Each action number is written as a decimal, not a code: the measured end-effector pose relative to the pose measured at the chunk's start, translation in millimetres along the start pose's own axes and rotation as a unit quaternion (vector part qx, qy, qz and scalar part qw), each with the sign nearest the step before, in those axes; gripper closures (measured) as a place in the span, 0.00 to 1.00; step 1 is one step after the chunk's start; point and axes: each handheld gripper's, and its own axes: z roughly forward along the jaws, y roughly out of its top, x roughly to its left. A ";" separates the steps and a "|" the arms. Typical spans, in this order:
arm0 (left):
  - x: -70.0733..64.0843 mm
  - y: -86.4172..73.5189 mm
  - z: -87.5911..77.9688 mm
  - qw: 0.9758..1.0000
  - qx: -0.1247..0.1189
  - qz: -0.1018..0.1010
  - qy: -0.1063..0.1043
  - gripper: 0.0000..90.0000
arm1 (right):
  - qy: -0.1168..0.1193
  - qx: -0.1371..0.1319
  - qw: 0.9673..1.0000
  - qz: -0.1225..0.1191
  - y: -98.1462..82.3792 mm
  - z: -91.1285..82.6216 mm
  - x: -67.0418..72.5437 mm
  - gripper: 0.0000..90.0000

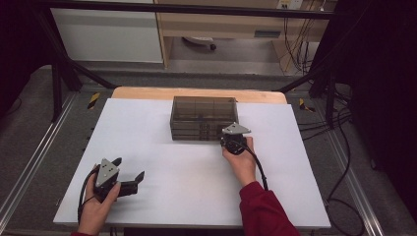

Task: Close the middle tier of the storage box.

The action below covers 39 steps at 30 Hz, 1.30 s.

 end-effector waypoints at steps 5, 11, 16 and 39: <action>0.2 0.0 0.1 1.000 0.000 0.000 0.000 0.06 | 0.001 -0.001 1.000 -0.001 0.6 0.3 0.9 1.00; 0.2 0.0 -0.1 1.000 0.000 0.000 0.001 0.06 | 0.004 -0.003 1.000 -0.003 1.5 -2.0 1.9 1.00; 0.2 0.0 -0.2 1.000 0.000 0.000 0.001 0.06 | 0.007 -0.007 1.000 -0.008 2.9 -5.6 4.3 1.00; -0.1 -0.1 -0.4 1.000 0.001 -0.001 0.001 0.06 | 0.028 -0.022 0.999 -0.013 13.4 -30.1 11.7 0.87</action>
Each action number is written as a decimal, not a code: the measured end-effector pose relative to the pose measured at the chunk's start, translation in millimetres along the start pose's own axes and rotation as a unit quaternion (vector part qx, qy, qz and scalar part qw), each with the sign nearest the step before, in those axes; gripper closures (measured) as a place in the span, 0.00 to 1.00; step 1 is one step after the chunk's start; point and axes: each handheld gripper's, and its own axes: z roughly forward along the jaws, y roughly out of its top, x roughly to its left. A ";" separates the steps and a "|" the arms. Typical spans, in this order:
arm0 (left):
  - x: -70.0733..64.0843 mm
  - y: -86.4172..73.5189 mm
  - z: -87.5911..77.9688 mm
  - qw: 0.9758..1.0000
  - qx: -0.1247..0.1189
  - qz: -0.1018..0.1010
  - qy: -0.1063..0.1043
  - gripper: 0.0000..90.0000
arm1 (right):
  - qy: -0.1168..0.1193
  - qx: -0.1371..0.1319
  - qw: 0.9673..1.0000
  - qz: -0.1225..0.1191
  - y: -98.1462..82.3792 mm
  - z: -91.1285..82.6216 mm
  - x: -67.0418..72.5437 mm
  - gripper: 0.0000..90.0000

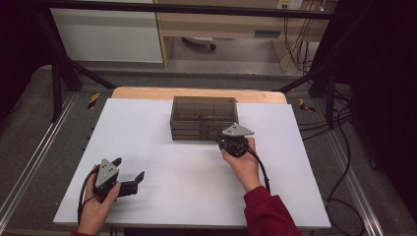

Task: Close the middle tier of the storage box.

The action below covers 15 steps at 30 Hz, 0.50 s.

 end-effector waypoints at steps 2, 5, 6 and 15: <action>-0.3 0.2 -0.4 1.000 -0.001 0.000 0.000 0.06 | 0.004 -0.003 1.000 0.009 1.6 -3.8 1.2 0.76; -0.2 0.1 -0.7 1.000 -0.001 0.000 0.000 0.06 | 0.015 -0.004 1.000 0.011 3.1 -7.1 3.6 0.60; 0.0 0.1 -0.8 1.000 -0.002 -0.001 0.000 0.06 | 0.017 -0.005 1.000 0.010 3.7 -8.2 5.2 0.51; 0.2 0.0 -0.7 1.000 -0.002 -0.001 0.001 0.06 | 0.023 -0.012 1.000 0.012 7.8 -14.7 15.7 0.16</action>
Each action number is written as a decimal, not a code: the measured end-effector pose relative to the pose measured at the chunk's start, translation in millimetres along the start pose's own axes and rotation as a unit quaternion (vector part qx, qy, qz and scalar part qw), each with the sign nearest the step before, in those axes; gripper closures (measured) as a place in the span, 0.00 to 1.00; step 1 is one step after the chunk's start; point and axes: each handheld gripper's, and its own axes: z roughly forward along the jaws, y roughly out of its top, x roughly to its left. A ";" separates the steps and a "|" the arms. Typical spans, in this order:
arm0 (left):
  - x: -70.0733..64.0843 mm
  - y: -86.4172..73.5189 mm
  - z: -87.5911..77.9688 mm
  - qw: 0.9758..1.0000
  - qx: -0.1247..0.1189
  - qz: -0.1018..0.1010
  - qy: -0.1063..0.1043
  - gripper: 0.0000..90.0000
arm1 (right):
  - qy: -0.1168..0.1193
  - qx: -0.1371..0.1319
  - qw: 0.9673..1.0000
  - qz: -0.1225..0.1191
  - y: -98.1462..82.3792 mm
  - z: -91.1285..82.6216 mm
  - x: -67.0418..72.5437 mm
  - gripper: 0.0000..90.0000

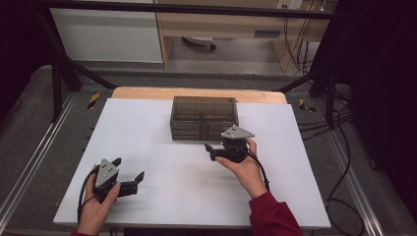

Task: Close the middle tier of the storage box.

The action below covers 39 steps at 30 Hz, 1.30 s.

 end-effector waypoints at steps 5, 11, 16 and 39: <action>-0.1 0.0 0.0 1.000 0.000 0.000 0.000 0.06 | 0.000 -0.007 1.000 0.001 1.7 -2.7 2.7 0.07; -0.7 0.2 0.2 1.000 0.000 0.002 -0.001 0.06 | -0.007 -0.016 1.000 -0.005 3.1 -8.4 2.8 0.04; -0.4 -0.2 0.2 1.000 0.000 0.001 -0.001 0.06 | -0.012 -0.024 1.000 -0.006 6.3 -12.8 -2.0 0.04; -0.6 -0.3 0.9 1.000 0.001 0.001 -0.003 0.06 | -0.038 -0.027 0.999 0.008 9.3 -30.1 -25.7 0.04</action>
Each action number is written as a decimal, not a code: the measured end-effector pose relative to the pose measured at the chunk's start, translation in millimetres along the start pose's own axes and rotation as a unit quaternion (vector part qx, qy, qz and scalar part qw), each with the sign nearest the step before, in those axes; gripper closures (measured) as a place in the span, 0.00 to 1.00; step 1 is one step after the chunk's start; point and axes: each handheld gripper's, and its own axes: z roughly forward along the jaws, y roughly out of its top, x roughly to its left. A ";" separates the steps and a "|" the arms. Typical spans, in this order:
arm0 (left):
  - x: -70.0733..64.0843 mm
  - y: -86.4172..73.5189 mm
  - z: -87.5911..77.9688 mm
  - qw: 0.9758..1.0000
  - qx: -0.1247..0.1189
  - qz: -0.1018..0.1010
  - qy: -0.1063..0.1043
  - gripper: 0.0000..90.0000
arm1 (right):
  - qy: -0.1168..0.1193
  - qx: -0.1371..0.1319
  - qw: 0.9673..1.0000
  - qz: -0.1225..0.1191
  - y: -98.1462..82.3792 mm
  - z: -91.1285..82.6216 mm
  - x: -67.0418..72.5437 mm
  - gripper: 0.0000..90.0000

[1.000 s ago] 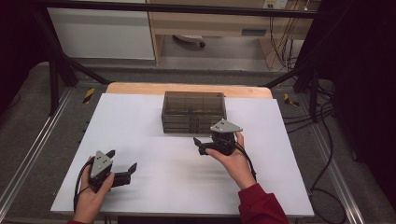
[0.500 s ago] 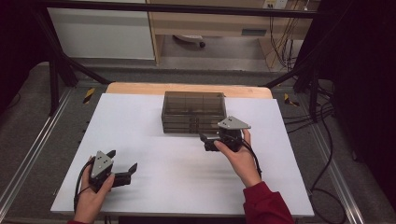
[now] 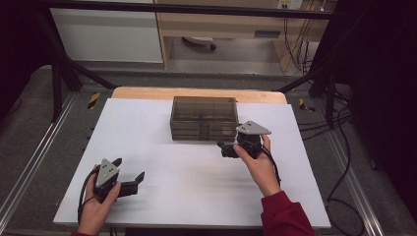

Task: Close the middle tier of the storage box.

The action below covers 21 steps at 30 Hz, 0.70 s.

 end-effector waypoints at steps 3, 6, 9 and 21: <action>-0.3 0.0 0.1 1.000 0.001 0.000 -0.001 0.06 | -0.002 0.001 1.000 0.002 -0.1 -1.3 -1.9 0.04; -0.2 0.0 0.0 1.000 0.001 0.000 0.000 0.06 | -0.003 0.000 1.000 0.005 -0.1 -2.4 -3.4 0.04; -0.2 0.0 0.0 1.000 0.000 0.001 -0.001 0.06 | -0.005 0.001 1.000 0.004 -0.5 -3.5 -5.0 0.04; -0.3 -0.1 0.2 1.000 0.001 0.001 -0.001 0.06 | -0.009 0.001 1.000 0.008 -2.7 -8.6 -10.9 0.04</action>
